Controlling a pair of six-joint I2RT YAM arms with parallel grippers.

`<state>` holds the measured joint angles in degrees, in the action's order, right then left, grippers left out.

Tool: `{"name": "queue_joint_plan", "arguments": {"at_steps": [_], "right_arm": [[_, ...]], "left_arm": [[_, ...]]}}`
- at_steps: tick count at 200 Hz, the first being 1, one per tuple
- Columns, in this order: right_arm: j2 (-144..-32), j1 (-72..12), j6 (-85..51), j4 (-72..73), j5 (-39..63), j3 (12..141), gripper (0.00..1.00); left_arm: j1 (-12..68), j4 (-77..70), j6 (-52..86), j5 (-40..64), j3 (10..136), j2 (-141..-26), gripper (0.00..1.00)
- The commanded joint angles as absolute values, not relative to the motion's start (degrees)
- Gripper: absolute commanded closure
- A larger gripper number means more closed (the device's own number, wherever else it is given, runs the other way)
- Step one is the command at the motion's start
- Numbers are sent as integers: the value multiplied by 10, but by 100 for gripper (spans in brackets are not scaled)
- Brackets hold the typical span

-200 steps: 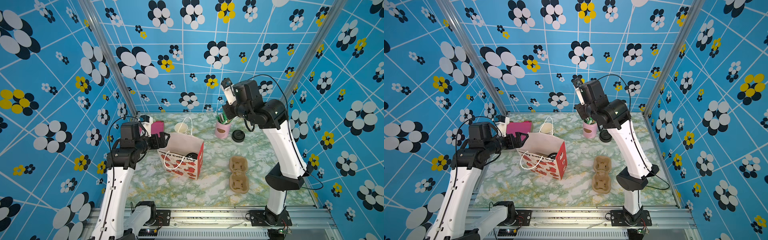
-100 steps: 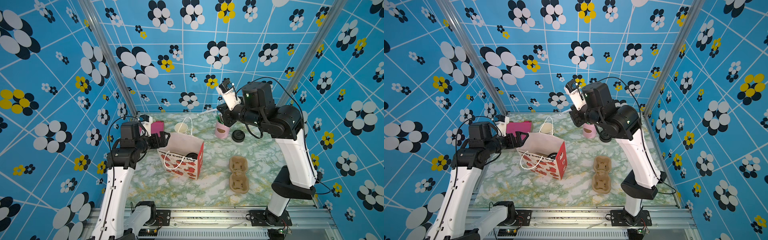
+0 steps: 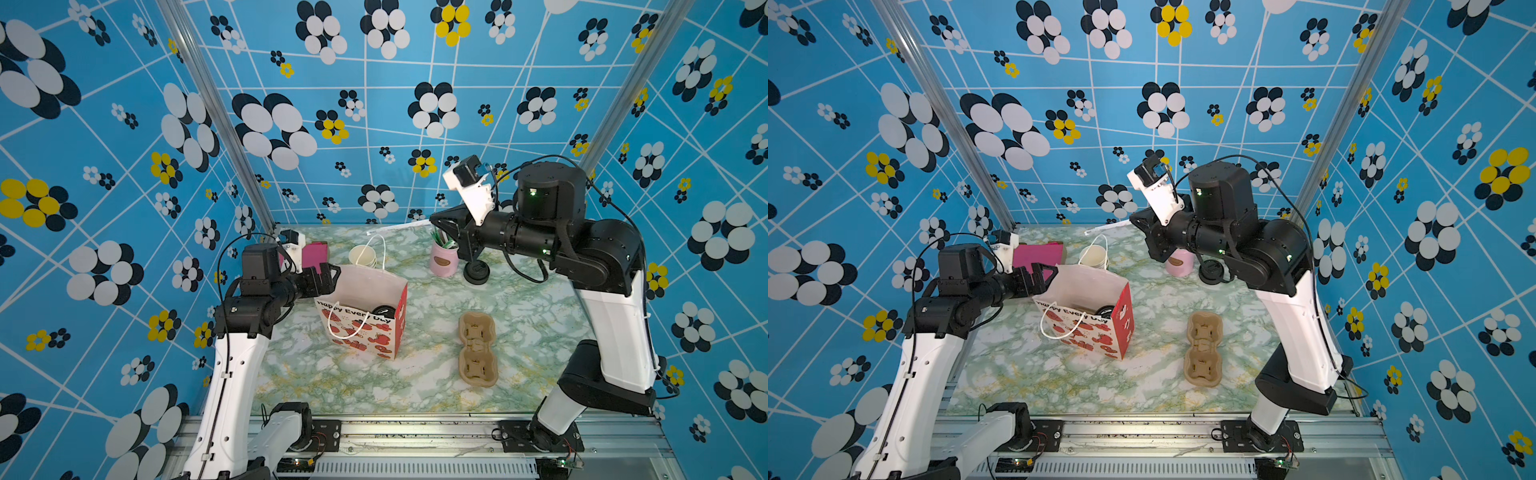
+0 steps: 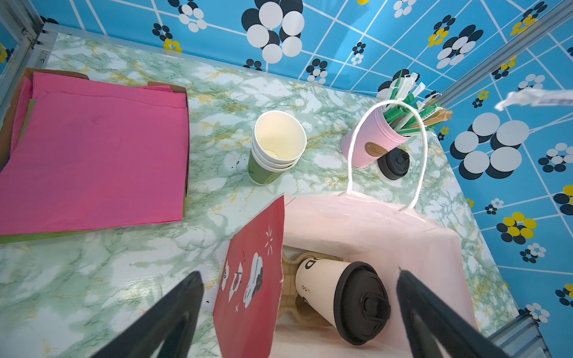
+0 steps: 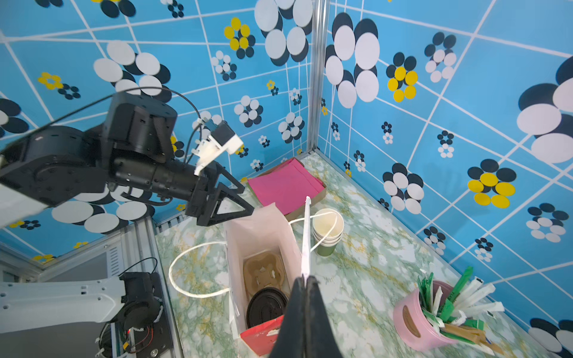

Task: Pack a coffee takeout order
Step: Place the straw in the takeout bag.

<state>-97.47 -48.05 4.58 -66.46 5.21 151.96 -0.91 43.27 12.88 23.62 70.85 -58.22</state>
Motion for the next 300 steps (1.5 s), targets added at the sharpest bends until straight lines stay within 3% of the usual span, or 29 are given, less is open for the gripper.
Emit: {"name": "queue_joint_plan", "arguments": {"at_steps": [1, 112, 300], "right_arm": [[-972, -485, 37, -648, 89, 1510, 100], [-1038, -499, 59, -747, 126, 1501, 100], [-1215, -513, 59, -737, 104, 1469, 100]], "left_arm": [[-15, 425, 132, 241, 701, -581, 1], [-15, 424, 132, 223, 699, -577, 1], [-25, 402, 140, 205, 678, -571, 1]]}}
